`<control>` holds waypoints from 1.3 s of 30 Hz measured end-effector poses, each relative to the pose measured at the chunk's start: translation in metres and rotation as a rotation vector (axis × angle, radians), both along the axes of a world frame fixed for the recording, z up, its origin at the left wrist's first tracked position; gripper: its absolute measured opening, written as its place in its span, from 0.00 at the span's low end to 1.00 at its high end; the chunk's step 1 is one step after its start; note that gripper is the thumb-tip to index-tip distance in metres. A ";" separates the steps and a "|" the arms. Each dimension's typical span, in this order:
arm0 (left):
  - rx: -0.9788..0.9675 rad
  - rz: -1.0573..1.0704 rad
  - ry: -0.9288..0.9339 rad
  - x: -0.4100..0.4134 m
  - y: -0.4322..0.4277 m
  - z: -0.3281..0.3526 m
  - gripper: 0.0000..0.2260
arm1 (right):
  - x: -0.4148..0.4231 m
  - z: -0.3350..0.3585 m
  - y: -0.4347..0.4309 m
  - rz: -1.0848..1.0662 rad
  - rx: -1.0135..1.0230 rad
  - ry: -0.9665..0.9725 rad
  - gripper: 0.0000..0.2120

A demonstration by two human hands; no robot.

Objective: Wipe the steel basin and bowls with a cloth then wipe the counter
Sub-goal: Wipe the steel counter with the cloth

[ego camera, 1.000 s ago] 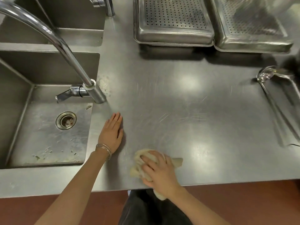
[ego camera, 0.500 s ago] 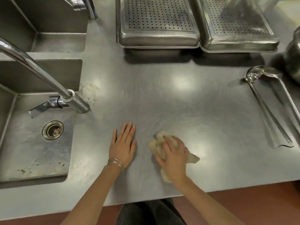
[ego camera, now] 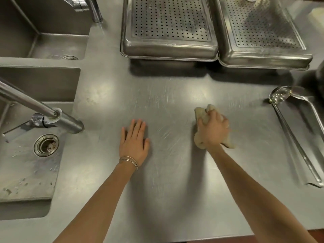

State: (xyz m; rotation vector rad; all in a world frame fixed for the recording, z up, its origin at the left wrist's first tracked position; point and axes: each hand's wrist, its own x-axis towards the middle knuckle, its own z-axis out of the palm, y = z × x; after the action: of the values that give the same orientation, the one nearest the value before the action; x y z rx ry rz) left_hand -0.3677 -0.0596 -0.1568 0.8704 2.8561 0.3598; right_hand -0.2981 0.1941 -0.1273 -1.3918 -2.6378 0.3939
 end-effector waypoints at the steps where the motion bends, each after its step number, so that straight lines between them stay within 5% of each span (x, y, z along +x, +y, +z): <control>1: -0.019 0.006 -0.010 -0.003 0.004 -0.002 0.30 | -0.003 -0.005 -0.019 0.197 0.037 0.004 0.23; 4: -0.036 0.018 0.011 -0.005 0.006 -0.009 0.29 | 0.002 -0.023 -0.042 0.975 0.227 0.081 0.22; 6: -0.032 0.014 0.020 -0.004 0.006 -0.010 0.28 | -0.013 -0.020 -0.011 1.277 0.252 0.147 0.20; 8: -0.030 0.019 0.022 -0.003 0.006 -0.009 0.28 | -0.037 -0.016 0.020 1.173 0.275 0.124 0.21; 12: -0.040 0.035 -0.005 -0.002 0.010 -0.006 0.27 | -0.111 0.003 0.019 0.249 0.050 0.019 0.18; 13: -0.046 0.037 -0.009 -0.002 0.010 -0.006 0.27 | -0.126 0.006 0.004 0.158 0.029 -0.011 0.18; 19: -0.058 0.034 -0.028 -0.004 0.009 -0.005 0.27 | -0.156 -0.002 -0.099 0.768 0.010 0.132 0.18; 22: -0.059 0.040 -0.034 -0.005 0.008 -0.005 0.28 | -0.165 -0.002 -0.082 0.970 0.007 0.107 0.22; 31: -0.040 0.043 -0.061 -0.008 0.008 -0.005 0.27 | -0.197 -0.003 -0.042 0.828 0.033 -0.040 0.23; 39: -0.074 0.037 -0.101 -0.005 0.007 0.007 0.28 | -0.054 0.014 -0.034 0.789 -0.142 -0.086 0.25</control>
State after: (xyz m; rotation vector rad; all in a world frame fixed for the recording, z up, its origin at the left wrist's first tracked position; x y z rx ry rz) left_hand -0.3730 -0.0528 -0.1499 0.7644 2.7761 0.2913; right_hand -0.3519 0.1600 -0.1137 -0.3218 -3.1829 0.6090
